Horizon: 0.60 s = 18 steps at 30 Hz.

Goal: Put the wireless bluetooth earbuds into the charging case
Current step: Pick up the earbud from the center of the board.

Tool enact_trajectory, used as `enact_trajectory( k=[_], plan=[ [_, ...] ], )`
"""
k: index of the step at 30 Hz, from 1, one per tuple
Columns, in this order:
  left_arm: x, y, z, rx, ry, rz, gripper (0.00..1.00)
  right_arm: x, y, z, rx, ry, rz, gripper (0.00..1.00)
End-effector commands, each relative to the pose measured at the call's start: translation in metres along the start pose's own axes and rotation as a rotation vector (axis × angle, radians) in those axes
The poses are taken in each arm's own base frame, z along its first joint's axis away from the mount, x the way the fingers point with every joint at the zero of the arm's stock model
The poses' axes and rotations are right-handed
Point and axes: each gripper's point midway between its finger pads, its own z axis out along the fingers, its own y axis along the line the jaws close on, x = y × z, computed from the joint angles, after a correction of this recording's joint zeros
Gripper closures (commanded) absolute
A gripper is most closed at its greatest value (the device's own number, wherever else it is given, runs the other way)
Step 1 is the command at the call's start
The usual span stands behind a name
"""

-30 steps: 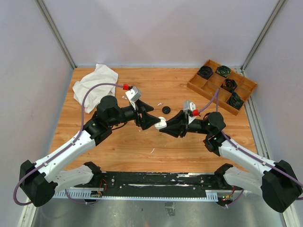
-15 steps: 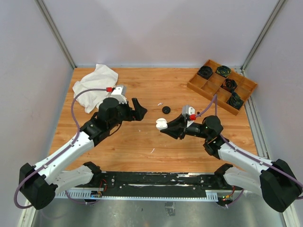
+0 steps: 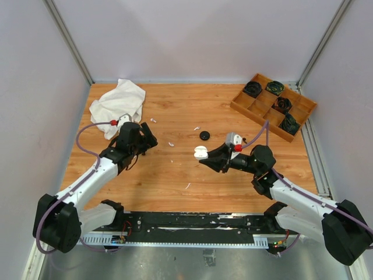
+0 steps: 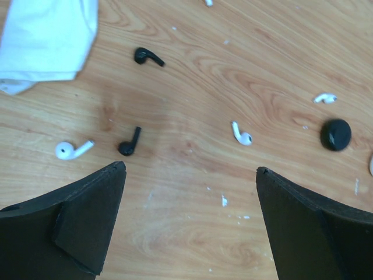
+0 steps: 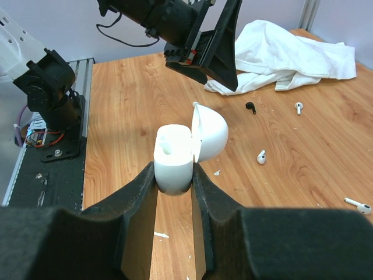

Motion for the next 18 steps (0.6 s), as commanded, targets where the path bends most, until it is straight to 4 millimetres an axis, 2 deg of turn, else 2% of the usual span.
enact_trajectory(
  k=[1,8,12,18],
  plan=[
    [-0.016,0.012,0.019,-0.039,-0.036,-0.028,0.01,-0.001,0.001,-0.002,0.01,-0.012,-0.033,0.99],
    [-0.01,0.032,0.054,-0.074,0.032,-0.044,0.01,-0.002,0.0,-0.004,0.022,-0.002,-0.046,0.98],
    [-0.007,0.041,0.064,-0.095,0.051,-0.043,0.01,-0.002,-0.001,-0.004,0.026,0.001,-0.048,0.97],
    [0.01,0.048,0.075,-0.1,0.109,-0.036,0.02,0.0,-0.001,-0.004,0.027,0.006,-0.046,0.97]
  ],
)
